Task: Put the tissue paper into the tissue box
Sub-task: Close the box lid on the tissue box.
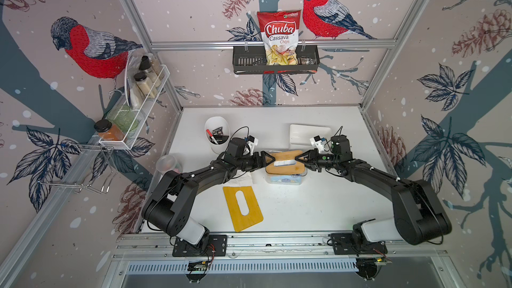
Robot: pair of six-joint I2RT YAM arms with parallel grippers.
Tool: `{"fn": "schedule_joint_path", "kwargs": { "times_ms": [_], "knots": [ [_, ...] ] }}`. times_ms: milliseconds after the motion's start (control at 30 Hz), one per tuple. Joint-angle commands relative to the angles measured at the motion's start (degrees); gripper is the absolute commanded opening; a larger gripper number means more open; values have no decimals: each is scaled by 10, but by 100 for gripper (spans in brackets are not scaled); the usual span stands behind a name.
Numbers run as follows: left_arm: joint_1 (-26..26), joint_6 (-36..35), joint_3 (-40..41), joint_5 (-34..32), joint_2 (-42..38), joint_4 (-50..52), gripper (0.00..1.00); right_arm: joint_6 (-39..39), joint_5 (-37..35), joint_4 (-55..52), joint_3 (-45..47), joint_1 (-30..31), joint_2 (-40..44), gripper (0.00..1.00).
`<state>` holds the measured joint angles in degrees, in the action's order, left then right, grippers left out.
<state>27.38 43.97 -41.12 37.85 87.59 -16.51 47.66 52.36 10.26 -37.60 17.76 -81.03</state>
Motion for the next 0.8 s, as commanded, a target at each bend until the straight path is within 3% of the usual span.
{"fn": "schedule_joint_path", "kwargs": {
  "times_ms": [0,767],
  "knots": [
    [2,16,4,25,-13,-48,85,-26,-15,-30,-9,-4,8,35],
    [1,37,21,32,-17,-72,84,-124,-101,-176,-42,-29,47,51]
  ]
}}
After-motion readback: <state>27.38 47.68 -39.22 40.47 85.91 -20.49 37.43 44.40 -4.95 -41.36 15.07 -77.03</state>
